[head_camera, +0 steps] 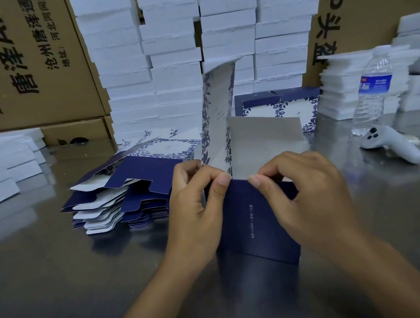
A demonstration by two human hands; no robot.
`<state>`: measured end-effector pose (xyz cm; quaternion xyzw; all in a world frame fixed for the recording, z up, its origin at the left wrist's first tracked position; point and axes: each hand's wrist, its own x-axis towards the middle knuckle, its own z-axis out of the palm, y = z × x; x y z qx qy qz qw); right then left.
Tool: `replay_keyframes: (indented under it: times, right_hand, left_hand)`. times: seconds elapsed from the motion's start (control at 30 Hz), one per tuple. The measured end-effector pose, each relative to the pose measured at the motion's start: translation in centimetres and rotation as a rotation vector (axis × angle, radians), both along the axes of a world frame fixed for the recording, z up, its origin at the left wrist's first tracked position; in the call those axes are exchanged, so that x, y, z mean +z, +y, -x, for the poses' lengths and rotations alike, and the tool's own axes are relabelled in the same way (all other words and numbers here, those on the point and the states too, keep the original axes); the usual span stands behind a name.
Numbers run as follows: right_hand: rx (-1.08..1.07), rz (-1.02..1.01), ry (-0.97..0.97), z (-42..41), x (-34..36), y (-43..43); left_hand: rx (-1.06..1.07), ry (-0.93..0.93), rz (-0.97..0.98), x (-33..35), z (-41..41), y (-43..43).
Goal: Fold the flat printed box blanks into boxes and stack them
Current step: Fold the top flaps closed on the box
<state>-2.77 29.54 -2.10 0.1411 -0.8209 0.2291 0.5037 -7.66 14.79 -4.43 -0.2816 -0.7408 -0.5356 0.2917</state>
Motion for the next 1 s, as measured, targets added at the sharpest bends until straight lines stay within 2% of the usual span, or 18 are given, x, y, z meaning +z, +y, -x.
replay_keyframes:
  times: [0.13, 0.27, 0.53, 0.77, 1.0]
  right_hand:
    - [-0.002, 0.008, -0.018, 0.0, -0.1, -0.1]
    - [0.025, 0.027, 0.023, -0.2, -0.4, 0.1]
    - [-0.002, -0.002, 0.233, 0.2, -1.0, 1.1]
    - [-0.004, 0.065, 0.117, 0.4, -1.4, 0.9]
    - [-0.036, 0.005, 0.217, 0.4, -1.3, 1.3]
  left_hand:
    - [0.131, 0.207, 0.072, -0.3, 0.0, -0.7]
    - [0.195, 0.272, 0.068, -0.3, 0.6, -1.2]
    - [0.219, 0.27, 0.042, -0.1, 0.8, -1.4]
    - [0.214, 0.203, 0.015, -0.1, 0.9, -1.2]
    - [0.199, 0.173, -0.02, -0.2, 1.0, -1.3]
